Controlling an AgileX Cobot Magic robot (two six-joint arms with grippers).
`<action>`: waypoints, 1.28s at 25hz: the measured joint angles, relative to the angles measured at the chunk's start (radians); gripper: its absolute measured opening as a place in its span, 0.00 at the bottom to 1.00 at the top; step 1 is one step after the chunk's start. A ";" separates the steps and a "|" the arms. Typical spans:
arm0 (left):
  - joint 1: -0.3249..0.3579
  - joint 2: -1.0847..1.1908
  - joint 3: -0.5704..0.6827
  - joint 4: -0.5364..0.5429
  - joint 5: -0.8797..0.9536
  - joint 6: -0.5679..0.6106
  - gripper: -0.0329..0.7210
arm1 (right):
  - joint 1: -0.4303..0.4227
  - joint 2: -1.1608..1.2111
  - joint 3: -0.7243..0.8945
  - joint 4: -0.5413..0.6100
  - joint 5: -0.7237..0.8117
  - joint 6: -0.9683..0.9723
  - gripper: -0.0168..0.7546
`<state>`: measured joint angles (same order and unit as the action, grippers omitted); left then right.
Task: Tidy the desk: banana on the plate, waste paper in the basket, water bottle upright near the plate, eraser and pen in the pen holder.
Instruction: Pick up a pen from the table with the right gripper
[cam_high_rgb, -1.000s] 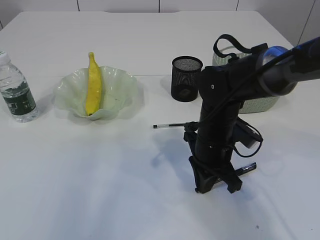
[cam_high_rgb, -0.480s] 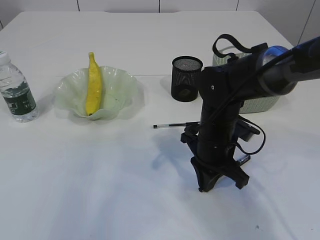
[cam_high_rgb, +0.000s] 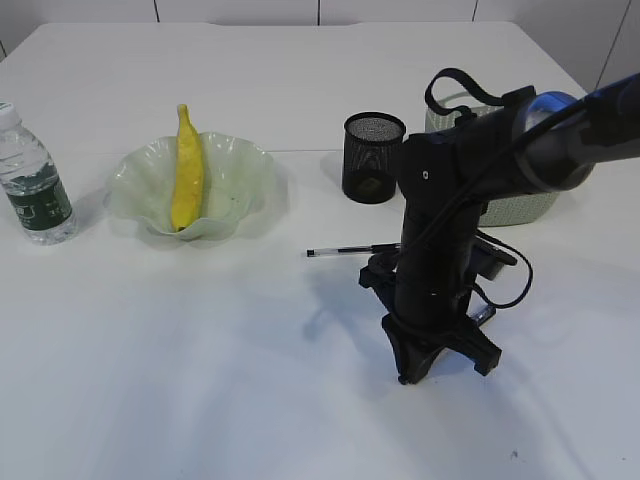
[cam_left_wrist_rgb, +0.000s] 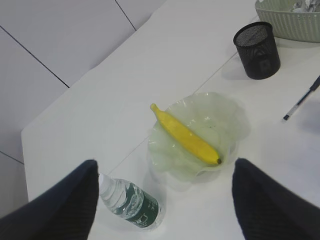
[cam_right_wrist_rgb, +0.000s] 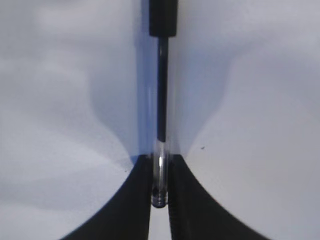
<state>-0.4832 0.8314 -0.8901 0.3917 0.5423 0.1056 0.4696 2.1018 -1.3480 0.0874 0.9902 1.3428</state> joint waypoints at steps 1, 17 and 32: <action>0.000 0.000 0.000 0.000 0.000 0.000 0.83 | 0.000 0.000 0.000 0.000 0.000 -0.009 0.09; 0.000 0.000 0.000 0.000 0.000 0.000 0.83 | 0.000 0.000 0.000 0.007 0.002 -0.315 0.09; 0.000 0.000 0.000 -0.002 0.000 0.000 0.83 | 0.000 0.000 0.000 0.004 0.002 -0.566 0.09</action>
<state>-0.4832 0.8314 -0.8901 0.3898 0.5423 0.1056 0.4696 2.1018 -1.3480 0.0912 0.9920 0.7768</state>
